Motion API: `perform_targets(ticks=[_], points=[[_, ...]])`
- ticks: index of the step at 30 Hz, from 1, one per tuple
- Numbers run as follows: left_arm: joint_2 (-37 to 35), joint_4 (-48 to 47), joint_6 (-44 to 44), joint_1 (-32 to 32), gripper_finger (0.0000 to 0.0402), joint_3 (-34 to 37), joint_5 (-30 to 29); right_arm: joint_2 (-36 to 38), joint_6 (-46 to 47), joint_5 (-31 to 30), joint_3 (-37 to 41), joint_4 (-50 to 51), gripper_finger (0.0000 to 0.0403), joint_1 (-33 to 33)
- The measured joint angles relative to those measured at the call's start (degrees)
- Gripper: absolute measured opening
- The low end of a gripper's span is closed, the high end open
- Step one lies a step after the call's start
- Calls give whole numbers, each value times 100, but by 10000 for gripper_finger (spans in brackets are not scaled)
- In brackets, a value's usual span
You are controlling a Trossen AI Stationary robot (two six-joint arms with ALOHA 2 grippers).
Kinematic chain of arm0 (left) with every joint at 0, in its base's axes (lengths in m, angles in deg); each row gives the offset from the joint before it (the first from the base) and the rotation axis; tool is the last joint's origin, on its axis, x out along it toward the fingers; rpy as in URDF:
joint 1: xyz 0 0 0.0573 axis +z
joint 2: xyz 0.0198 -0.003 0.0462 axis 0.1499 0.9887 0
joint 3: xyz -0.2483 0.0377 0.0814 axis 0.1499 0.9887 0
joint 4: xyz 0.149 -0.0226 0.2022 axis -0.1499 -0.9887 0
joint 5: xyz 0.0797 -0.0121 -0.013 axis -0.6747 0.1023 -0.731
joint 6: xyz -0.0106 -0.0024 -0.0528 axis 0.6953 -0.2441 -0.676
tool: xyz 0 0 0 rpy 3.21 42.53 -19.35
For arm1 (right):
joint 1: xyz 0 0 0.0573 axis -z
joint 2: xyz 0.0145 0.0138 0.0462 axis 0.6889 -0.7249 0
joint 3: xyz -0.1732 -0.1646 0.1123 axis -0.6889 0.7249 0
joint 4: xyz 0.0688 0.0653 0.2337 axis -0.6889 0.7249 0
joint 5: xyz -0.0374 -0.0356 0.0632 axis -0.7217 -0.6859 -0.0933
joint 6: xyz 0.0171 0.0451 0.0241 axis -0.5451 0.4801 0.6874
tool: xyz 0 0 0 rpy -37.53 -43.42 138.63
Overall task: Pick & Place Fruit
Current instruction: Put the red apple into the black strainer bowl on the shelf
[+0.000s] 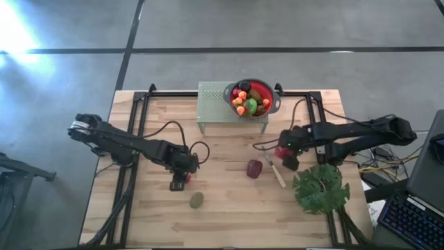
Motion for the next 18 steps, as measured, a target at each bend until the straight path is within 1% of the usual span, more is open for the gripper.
perform_targets(ticks=[7, 10, 14, 16, 18], points=[[0, -2, 0, 0, 172, 0, 0, 947, -83, 452, -567, 26, 327, -2], [0, 0, 0, 0, 172, 0, -2, 1186, -175, 490, -895, 27, 330, 0], [0, 0, 0, 0, 172, 0, -1, 1238, -553, 483, -1496, -17, 331, 26], [0, 0, 0, 0, 172, 0, -2, 1108, -796, 417, -1881, -43, 329, 83], [0, 1, 0, 0, 172, 0, 0, 902, -1071, 195, -2287, -51, 327, 181]])
